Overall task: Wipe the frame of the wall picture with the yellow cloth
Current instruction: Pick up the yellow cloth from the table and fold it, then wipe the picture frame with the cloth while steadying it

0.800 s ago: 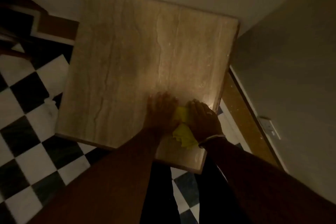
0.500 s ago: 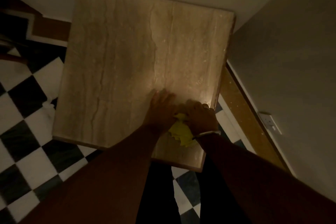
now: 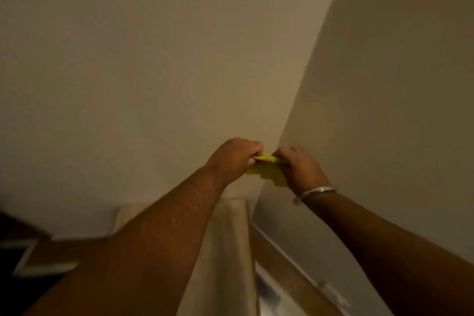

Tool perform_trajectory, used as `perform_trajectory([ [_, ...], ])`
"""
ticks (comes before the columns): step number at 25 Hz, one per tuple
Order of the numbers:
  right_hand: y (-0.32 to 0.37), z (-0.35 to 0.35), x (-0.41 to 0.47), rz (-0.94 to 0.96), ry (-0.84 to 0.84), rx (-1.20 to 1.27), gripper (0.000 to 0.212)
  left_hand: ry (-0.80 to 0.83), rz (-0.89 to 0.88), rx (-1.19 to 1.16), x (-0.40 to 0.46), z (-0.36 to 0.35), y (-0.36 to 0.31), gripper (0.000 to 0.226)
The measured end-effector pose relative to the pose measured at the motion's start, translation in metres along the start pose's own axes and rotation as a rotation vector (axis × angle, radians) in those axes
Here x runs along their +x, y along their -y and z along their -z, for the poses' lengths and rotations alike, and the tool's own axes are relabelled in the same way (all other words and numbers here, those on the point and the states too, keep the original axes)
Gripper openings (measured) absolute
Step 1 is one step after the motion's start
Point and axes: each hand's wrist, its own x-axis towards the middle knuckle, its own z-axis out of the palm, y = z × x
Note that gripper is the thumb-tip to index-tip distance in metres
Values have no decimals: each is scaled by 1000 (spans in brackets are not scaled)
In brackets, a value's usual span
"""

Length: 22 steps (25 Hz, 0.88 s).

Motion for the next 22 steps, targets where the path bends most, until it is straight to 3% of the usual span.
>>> perform_trajectory([
  [4,47,228,10,74,-422,-112,23,-278,-390,169,100,167,-150,6],
  [9,92,484,-55,173,-835,-272,23,-584,-695,157,142,319,-367,6],
  [11,99,562,-86,216,-925,-362,18,-673,-771,155,151,357,-440,7],
  [17,88,710,-177,262,-1229,-689,19,-933,-866,164,169,383,-596,11],
  [22,77,788,-194,121,-1290,-832,31,-1087,-863,154,204,393,-675,17],
])
